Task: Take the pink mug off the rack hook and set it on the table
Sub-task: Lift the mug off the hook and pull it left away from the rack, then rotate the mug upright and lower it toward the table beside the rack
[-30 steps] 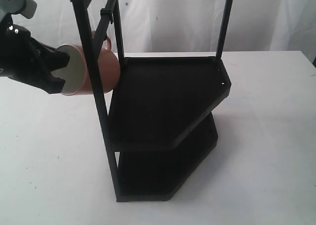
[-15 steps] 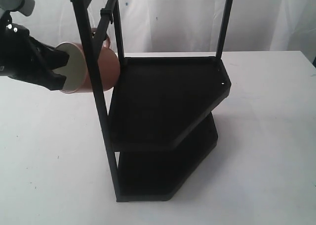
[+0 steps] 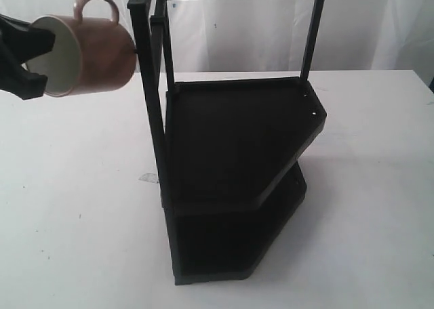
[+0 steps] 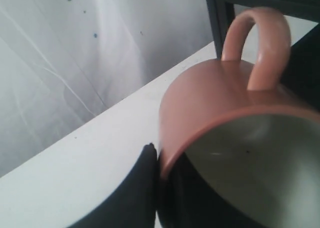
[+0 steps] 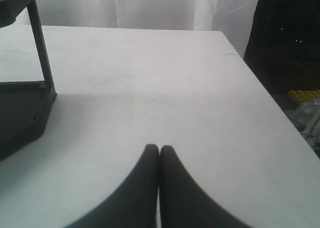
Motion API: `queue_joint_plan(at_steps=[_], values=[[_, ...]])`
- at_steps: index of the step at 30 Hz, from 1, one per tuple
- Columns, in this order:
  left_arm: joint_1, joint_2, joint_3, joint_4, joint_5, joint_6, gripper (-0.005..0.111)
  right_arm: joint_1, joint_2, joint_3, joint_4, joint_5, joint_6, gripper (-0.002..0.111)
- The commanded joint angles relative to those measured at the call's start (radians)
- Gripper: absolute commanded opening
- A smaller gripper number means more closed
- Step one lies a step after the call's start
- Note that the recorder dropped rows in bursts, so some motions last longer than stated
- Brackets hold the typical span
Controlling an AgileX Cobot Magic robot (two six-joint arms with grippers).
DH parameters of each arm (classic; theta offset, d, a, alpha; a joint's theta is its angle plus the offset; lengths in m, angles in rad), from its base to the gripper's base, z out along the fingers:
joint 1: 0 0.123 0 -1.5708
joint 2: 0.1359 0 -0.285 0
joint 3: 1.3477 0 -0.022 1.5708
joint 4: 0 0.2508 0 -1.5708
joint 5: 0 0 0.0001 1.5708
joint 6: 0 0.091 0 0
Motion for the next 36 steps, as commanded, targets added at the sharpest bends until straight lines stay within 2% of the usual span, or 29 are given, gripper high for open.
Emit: queue_joint_plan(at_steps=[1, 4, 7, 14, 18, 21, 24, 25, 27, 31, 34, 36], values=[[0.064, -0.005, -0.004, 0.001, 0.075, -0.015, 0.000, 0.005, -0.005, 0.002, -0.009, -0.001, -0.003, 0.000], [0.094, 0.012, -0.004, 0.001, 0.102, -0.015, 0.000, 0.005, -0.005, 0.002, -0.009, -0.001, -0.003, 0.000], [0.098, 0.027, -0.004, -0.001, 0.095, -0.019, 0.000, 0.005, -0.005, 0.002, -0.009, -0.001, -0.003, 0.000], [0.098, 0.080, -0.009, -0.001, 0.113, -0.168, 0.000, 0.005, -0.005, 0.002, -0.009, -0.001, -0.003, 0.000], [0.098, 0.121, -0.079, 0.022, 0.274, -0.223, 0.000, 0.005, -0.005, 0.002, -0.009, -0.001, -0.003, 0.000], [0.098, 0.162, -0.162, 0.143, 0.424, -0.339, 0.000, 0.005, -0.005, 0.002, -0.009, -0.001, -0.003, 0.000], [0.098, 0.205, -0.225, 0.360, 0.519, -0.550, 0.000, 0.005, -0.005, 0.002, -0.009, -0.001, -0.003, 0.000], [0.098, 0.242, -0.249, 0.502, 0.585, -0.677, 0.000, 0.005, -0.005, 0.002, -0.009, -0.001, -0.003, 0.000], [0.098, 0.296, -0.255, 0.597, 0.631, -0.754, 0.000, 0.005, -0.005, 0.002, -0.009, -0.001, -0.003, 0.000], [0.071, 0.384, -0.255, 0.520, 0.684, -0.690, 0.000, 0.005, -0.005, 0.002, -0.009, -0.001, -0.003, 0.000], [0.045, 0.395, -0.255, 0.413, 0.697, -0.604, 0.000, 0.005, -0.005, 0.002, -0.009, -0.001, -0.003, 0.000], [0.045, 0.395, -0.272, 0.397, 0.743, -0.566, 0.000, 0.005, -0.005, 0.002, -0.009, -0.001, -0.003, 0.000]])
